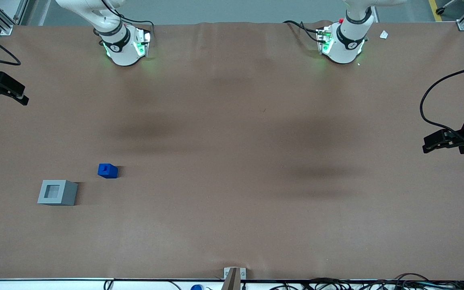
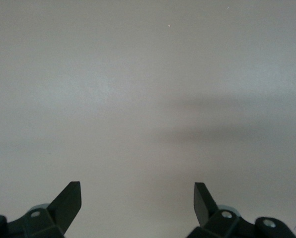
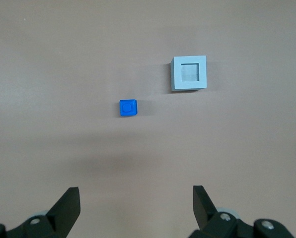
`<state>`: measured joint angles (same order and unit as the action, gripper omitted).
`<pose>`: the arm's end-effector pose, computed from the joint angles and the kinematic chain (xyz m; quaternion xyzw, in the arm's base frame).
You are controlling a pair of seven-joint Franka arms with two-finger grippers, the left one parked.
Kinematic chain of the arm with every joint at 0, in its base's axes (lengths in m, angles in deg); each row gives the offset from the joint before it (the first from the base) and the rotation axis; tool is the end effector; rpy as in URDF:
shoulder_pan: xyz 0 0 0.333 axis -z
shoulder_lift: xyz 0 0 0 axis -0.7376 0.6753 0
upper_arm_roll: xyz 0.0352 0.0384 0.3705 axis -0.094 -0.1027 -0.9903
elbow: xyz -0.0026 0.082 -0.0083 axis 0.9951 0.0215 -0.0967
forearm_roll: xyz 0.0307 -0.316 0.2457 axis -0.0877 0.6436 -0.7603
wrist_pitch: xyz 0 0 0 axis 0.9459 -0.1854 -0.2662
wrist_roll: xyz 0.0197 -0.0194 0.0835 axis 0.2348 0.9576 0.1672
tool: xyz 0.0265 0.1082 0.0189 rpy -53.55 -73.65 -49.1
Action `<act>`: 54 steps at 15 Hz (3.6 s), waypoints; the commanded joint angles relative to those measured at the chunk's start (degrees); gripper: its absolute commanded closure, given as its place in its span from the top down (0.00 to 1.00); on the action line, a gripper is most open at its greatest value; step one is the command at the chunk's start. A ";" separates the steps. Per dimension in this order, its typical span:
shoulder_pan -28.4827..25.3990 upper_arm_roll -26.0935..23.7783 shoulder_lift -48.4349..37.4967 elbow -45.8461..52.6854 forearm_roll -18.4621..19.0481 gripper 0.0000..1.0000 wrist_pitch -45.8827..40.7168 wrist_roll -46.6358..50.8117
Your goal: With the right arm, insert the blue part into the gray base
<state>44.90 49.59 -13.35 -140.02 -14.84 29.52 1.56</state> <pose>0.5309 -0.0322 0.6958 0.9995 -0.0186 0.0248 0.0032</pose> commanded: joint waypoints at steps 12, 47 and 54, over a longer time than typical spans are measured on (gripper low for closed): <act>-0.71 -0.59 5.51 -0.08 -0.35 1.00 4.04 -0.58; -3.44 -0.77 31.80 -11.07 -2.55 0.83 34.54 -0.40; -3.35 -0.77 33.47 -11.42 -2.64 0.82 36.66 -0.32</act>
<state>41.77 48.68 20.00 -150.66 -16.59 64.75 1.54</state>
